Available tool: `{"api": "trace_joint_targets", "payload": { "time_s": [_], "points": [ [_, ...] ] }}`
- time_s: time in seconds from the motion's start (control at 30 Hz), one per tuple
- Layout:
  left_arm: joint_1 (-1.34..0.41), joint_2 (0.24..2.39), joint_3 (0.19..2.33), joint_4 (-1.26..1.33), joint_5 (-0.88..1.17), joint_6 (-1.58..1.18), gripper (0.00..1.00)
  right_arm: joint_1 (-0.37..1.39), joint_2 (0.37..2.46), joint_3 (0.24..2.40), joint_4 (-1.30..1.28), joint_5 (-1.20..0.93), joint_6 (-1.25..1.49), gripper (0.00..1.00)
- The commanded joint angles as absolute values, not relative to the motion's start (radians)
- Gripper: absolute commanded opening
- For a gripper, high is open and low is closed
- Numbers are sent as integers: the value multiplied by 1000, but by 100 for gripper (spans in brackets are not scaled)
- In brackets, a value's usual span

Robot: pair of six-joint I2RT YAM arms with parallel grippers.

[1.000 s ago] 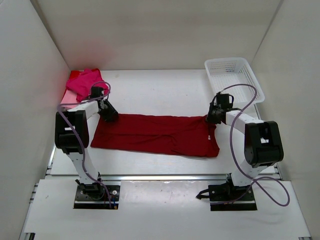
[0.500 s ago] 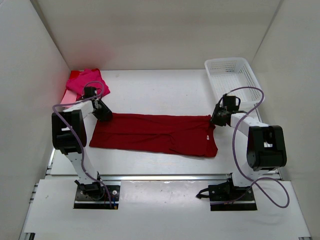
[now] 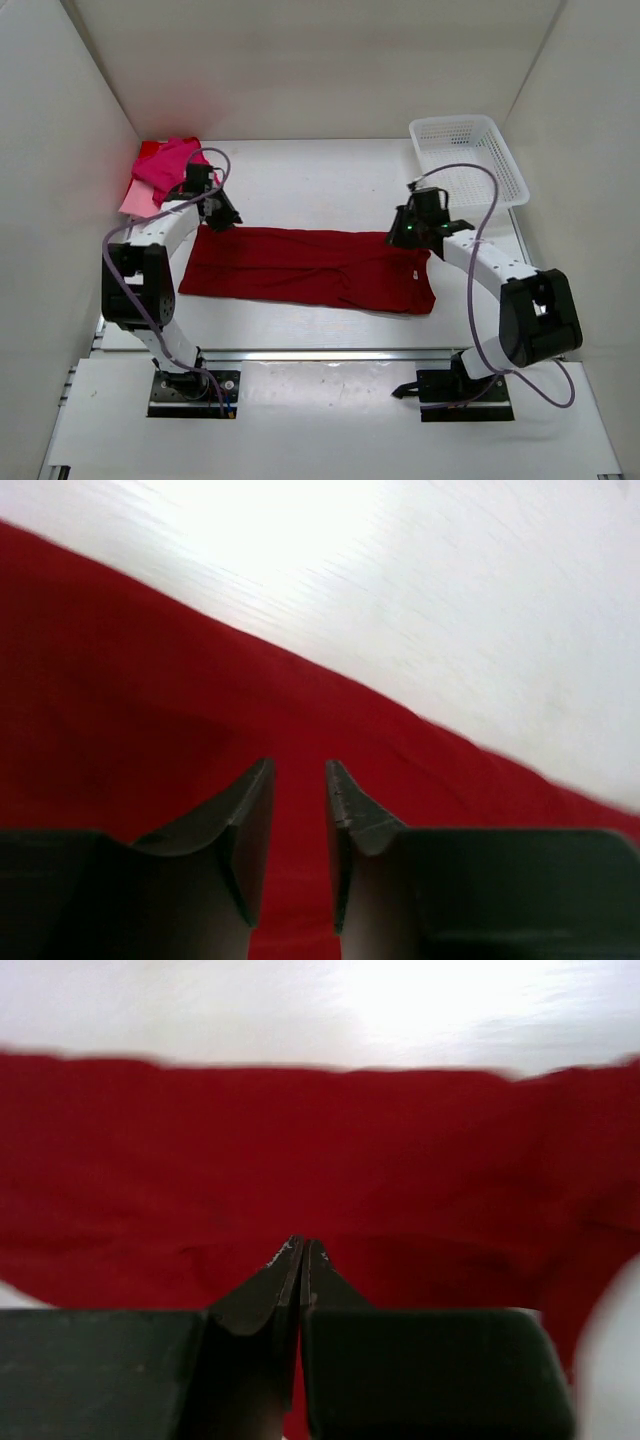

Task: Fold and stack the t-shirts
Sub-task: Smooth out the rectangle-folded T-shirt at the center of the board, then rotate the rectangle-folded T-shirt at the center of the board.

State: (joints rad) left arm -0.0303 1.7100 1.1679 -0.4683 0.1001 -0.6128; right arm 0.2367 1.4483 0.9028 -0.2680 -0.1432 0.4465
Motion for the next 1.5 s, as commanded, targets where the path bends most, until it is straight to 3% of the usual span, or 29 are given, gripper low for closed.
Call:
{"api": "trace_joint_targets", "payload": {
  "time_s": [0.0, 0.1, 0.27, 0.4, 0.5, 0.6, 0.63, 0.67, 0.7, 0.8, 0.83, 0.87, 0.97, 1.0, 1.03, 1.13, 1.27, 1.4, 1.47],
  "points": [
    [-145, 1605, 1196, -497, 114, -575, 36, 349, 1500, 878, -192, -202, 559, 0],
    [-213, 1559, 1184, -503, 115, -587, 27, 380, 1592, 880, -127, -216, 615, 0],
    [-146, 1454, 1095, -480, 190, -627, 27, 397, 1799, 1005, -101, -216, 598, 0],
    [-169, 1410, 1068, -494, 204, -652, 27, 403, 1983, 1248, -118, -236, 598, 0],
    [-207, 1419, 1098, -463, 271, -724, 28, 414, 2277, 1640, -191, -267, 601, 1],
    [-209, 1422, 1212, -546, 210, -692, 29, 440, 2591, 2318, -477, -314, 566, 21],
    [-192, 1427, 1260, -573, 201, -674, 29, 446, 2670, 2693, -626, -319, 558, 34],
    [-177, 1430, 1305, -612, 169, -657, 28, 455, 2671, 2700, -594, -395, 560, 43],
    [-175, 1436, 1322, -632, 140, -640, 29, 459, 2557, 2536, -525, -390, 590, 44],
    [-164, 1440, 1351, -621, 164, -646, 28, 543, 2371, 2441, -627, -211, 409, 49],
    [-155, 1442, 1347, -608, 172, -650, 23, 569, 2341, 2451, -711, -110, 355, 46],
    [-147, 1456, 1350, -603, 198, -660, 22, 577, 2327, 2480, -748, -38, 345, 35],
    [-158, 1474, 1388, -595, 209, -667, 13, 609, 2336, 2673, -1047, 49, 336, 20],
    [-158, 1477, 1416, -604, 195, -654, 12, 626, 2389, 2820, -1119, 66, 334, 19],
    [-161, 1488, 1440, -613, 187, -650, 10, 643, 2322, 2742, -1152, 72, 354, 18],
    [-138, 1499, 1465, -612, 216, -667, 6, 684, 2263, 2809, -1348, 121, 377, 13],
    [-147, 1535, 1521, -597, 247, -672, 7, 790, 2045, 2626, -1348, 303, 408, 12],
    [-164, 1583, 1618, -609, 251, -666, 9, 876, 1726, 2265, -1220, 459, 488, 12],
    [-187, 1591, 1634, -598, 262, -676, 11, 965, 1416, 1672, -936, 445, 511, 16]
  ]
}}
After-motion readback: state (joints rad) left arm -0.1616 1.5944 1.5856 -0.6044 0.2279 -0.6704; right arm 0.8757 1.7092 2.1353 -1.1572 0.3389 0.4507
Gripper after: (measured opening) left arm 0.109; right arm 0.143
